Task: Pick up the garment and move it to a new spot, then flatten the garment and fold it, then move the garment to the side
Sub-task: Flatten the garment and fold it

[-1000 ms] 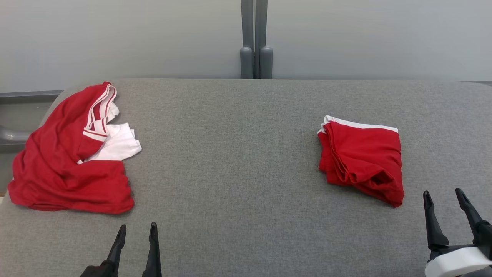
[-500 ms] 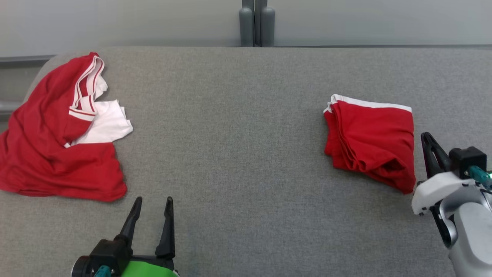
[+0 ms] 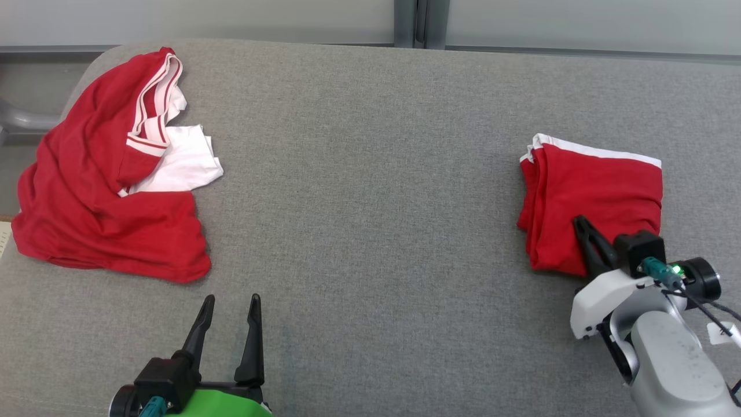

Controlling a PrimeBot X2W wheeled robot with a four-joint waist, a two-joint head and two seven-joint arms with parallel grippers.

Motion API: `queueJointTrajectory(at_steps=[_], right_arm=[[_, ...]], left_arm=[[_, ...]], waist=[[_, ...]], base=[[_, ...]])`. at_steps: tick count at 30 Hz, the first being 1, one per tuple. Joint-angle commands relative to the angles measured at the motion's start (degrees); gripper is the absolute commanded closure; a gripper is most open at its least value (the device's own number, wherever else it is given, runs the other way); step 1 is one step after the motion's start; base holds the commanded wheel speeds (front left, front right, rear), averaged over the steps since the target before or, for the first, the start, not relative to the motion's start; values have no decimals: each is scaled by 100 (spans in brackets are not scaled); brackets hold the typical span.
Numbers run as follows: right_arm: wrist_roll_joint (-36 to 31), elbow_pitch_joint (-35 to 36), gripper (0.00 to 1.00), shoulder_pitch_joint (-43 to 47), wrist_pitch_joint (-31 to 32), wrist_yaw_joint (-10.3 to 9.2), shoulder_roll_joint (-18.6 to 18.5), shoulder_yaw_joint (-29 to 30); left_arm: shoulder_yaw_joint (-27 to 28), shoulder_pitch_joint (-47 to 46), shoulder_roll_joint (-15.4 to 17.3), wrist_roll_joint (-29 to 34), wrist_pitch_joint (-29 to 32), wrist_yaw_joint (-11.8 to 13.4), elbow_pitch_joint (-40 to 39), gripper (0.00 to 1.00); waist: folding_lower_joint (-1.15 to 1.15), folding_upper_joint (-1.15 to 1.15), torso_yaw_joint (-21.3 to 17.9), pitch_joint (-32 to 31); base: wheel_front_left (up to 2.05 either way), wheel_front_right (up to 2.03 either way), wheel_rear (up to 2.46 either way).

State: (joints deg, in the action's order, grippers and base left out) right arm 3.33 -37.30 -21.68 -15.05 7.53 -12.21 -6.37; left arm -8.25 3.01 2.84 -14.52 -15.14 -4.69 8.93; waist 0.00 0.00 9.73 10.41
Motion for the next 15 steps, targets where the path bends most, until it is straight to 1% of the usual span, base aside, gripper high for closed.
queueJointTrajectory(at_steps=[1,4,10,12,15], right_arm=[[-31,97,100,174,-13,-9,42,-38],[-45,278,100,323,-13,-9,212,-91],[88,110,100,482,-14,-9,401,-406],[192,247,100,493,-15,-9,394,-423],[344,729,100,706,-15,-9,311,-234]], left_arm=[[14,-10,12,-31,0,33,-24,0],[32,38,12,-26,0,33,-31,0],[67,105,13,-34,0,25,4,0],[98,109,13,-38,0,29,11,0],[169,132,13,-35,0,32,-6,0]], waist=[[0,0,-9,-16],[0,0,-33,-51],[0,0,-131,-144],[0,0,-165,-174],[0,0,-207,-266]], base=[[0,0,0],[0,0,0],[0,0,0],[0,0,0],[0,0,0]])
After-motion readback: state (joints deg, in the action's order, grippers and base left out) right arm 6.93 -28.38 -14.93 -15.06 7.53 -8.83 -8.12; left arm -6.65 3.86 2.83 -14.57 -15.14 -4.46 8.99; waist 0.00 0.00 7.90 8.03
